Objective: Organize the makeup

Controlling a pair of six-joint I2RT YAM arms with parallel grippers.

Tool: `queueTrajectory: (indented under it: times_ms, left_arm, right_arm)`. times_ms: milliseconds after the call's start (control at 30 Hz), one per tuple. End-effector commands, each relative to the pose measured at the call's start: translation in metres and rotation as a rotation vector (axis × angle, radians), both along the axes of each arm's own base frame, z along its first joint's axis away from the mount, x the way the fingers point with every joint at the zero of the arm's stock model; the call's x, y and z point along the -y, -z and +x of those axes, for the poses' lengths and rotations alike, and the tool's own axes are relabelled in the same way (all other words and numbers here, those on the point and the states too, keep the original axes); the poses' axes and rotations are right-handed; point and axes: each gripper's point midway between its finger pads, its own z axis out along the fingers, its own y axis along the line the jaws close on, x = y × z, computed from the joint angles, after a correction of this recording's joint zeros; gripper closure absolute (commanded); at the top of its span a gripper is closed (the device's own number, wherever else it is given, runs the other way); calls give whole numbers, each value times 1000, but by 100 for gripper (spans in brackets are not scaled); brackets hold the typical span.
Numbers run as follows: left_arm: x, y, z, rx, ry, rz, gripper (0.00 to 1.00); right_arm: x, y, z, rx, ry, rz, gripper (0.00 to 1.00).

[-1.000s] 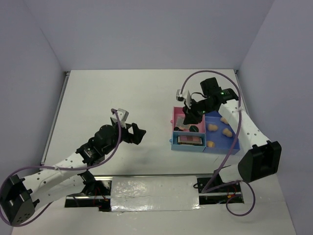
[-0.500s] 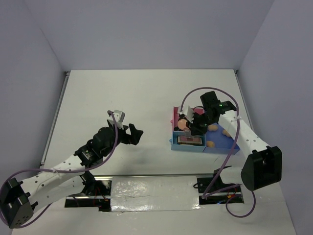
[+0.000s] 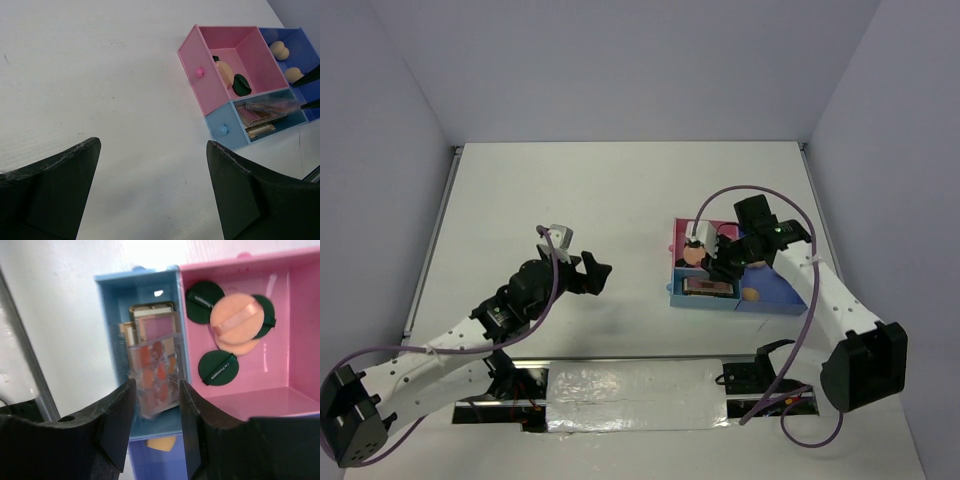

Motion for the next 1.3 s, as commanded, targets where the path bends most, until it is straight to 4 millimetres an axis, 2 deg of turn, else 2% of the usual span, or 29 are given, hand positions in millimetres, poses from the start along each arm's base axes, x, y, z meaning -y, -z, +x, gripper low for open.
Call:
queueTrajectory:
  times_ms: [0,167,233,267,300,333,367,400,433,467,533,567,600,633,700,733,833,933,1267]
  left_arm:
    - [0,-17,2,34,-17,-55,1]
    - [0,-21,1,45,-14,-65,1]
    - [1,-21,0,42,-9,-70,1]
    - [1,-22,0,44,-6,-74,1]
    - [2,-22,0,40,-8,-82,1]
    - [1,-22,0,35,-15,-85,1]
    - [0,-19,0,22,-23,-80,1]
    - [-1,-20,0,15,-30,-86,1]
    - [-2,-19,1,9,-36,-82,1]
    - [-3,-16,0,-5,-42,-75,1]
    - [-5,-15,1,-18,-62,-80,1]
    - [-5,-17,1,-17,-61,-77,1]
    - [-6,-17,0,-17,-60,-78,1]
    - [-6,-18,0,-16,-58,-78,1]
    - [-7,-21,0,-10,-62,-81,1]
    - [-8,-21,0,-9,-66,-82,1]
    - [-9,-27,-1,0,-67,-97,1]
    - [-9,-30,-2,4,-67,-113,1]
    - [-16,-40,-7,13,-82,-146,1]
  right_arm:
    - [-16,-38,-18,56,-101,106,52]
    - [-25,-63,-27,61,-102,182,46]
    - [-27,-67,-27,66,-85,203,40]
    - [-29,-74,-21,102,-56,225,35]
    - [-29,-78,-16,122,-23,237,30]
    - [-29,-77,-11,138,16,248,4]
    - [-28,-92,7,220,109,284,0]
    - [-26,-96,16,255,162,300,1]
    - [-23,-87,22,268,228,307,0]
    - [-15,-98,43,343,357,337,0]
    - [-2,-84,58,341,502,315,0]
    - [2,-75,56,306,501,277,1]
    - [0,-82,57,297,483,277,0]
    - [0,-79,56,274,484,275,0]
    - [-1,-83,57,286,504,314,0]
    - [-1,-97,59,337,510,352,0]
    - [1,-107,60,347,571,401,0]
    - [9,-110,67,326,667,419,0]
    - [21,-131,75,314,786,503,1]
